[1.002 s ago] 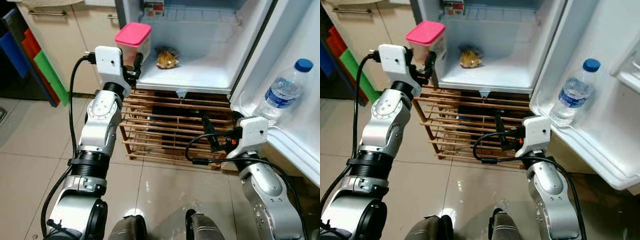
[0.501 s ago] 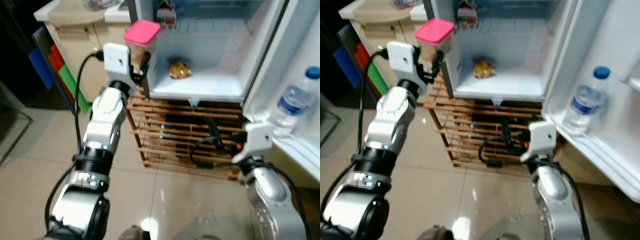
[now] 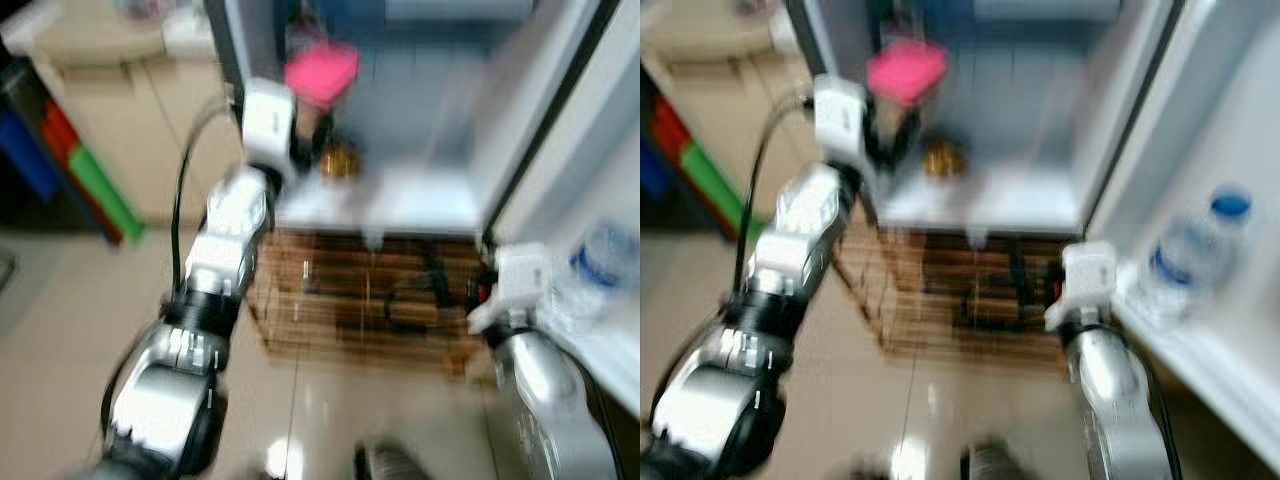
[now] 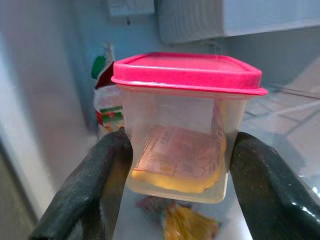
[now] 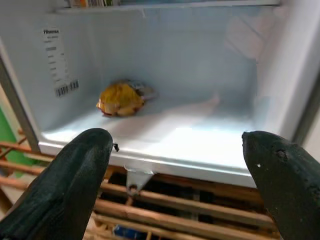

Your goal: Restocking fridge

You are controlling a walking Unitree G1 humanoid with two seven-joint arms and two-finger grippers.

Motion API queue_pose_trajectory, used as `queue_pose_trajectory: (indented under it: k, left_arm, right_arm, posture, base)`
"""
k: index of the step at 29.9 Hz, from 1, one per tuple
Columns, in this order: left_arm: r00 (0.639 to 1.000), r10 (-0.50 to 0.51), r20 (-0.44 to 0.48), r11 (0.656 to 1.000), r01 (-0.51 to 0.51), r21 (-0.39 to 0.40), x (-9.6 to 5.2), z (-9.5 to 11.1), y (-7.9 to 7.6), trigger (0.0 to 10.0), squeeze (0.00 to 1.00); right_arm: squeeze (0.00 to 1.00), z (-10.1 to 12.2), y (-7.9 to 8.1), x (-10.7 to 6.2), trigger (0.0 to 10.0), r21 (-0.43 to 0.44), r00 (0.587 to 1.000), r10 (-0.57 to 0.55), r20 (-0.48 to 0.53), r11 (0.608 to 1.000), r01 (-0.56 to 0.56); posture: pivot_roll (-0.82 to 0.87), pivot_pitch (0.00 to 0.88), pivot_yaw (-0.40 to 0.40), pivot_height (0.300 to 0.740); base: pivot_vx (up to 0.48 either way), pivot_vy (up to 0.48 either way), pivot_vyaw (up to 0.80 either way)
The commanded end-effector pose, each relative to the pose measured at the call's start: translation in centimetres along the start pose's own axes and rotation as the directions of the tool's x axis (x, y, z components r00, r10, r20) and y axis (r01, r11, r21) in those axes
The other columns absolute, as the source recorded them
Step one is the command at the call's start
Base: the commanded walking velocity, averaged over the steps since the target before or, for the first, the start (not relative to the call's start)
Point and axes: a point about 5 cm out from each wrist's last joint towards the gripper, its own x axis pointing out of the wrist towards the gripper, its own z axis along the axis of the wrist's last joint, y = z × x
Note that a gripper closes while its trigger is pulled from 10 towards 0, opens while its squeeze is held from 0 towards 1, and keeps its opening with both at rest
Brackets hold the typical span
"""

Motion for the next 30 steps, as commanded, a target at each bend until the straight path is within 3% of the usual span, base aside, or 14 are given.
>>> queue_pose_trajectory:
  k: [1,30]
  left_arm:
    - [1.000,0.009,-0.020,1.000,-0.009,-0.007,-0.25,-0.54,0.25,10.0,0.00]
    - [0.999,0.018,-0.029,0.999,-0.019,-0.046,0.70,-0.83,-0.35,10.0,0.00]
  right_arm:
    - [0.00,0.10,0.35,-0.11,10.0,0.008,1.000,0.013,0.005,1.000,-0.013]
    - [0.00,-0.12,0.54,-0.89,10.0,-0.010,1.000,0.006,-0.019,1.000,-0.006]
  posture:
    - [-0.25,0.143,0.052,0.740]
    - [-0.27,0.172,0.062,0.740]
  base:
    - [0.000,0.000,0.00]
    - [0.000,0.000,-0.10]
